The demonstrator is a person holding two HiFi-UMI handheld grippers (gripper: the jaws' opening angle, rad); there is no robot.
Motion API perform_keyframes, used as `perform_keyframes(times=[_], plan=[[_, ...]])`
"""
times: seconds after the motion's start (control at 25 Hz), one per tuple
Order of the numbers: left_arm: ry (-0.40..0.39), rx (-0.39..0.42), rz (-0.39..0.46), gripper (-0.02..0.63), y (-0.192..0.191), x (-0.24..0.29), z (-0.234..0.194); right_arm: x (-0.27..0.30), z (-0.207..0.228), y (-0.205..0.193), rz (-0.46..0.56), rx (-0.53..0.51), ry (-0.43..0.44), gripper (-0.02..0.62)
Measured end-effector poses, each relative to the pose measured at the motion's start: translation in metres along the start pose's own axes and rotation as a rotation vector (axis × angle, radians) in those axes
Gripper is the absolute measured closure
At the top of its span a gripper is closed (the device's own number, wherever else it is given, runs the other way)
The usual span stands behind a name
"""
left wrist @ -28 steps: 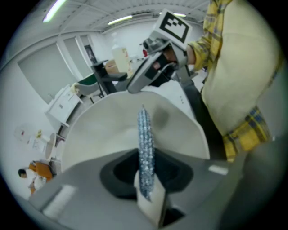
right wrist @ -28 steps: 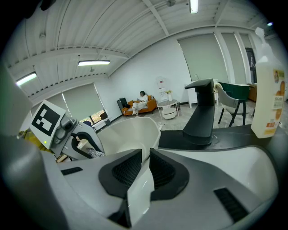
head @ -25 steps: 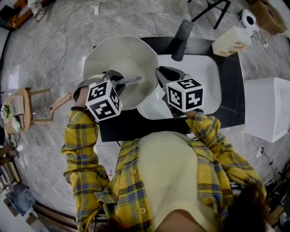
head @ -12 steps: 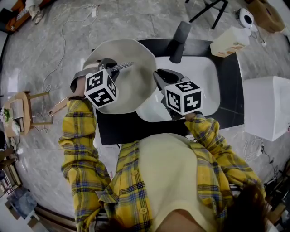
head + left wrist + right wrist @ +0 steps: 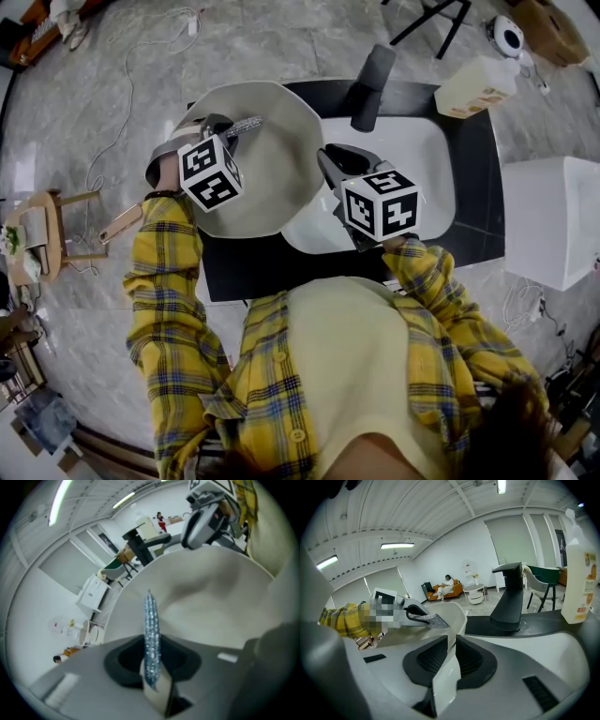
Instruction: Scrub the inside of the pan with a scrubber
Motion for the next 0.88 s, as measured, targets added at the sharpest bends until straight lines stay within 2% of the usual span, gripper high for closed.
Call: perform_keyframes(times=[0.2,0.88], plan=[[-0.014,-0.036,0.014,0.517,0.003,0.003,0.006,0.000,0.000,0.000,0.001,0.003,-0.003,0.577],[-0.107,-0.039,0.009,0.517,-0.001,-0.008,0.039,0.000,0.001,0.000,0.004,-0.004,-0.008,0.577]])
Point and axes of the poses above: the fingertips, and each gripper's own axes: x forward along the fingers, z to its right, y out of its top, the point moved 5 cm from there along -x, backward along the fingers, and after that the axes turned 14 degrees about -x, right-handed, at the moved point
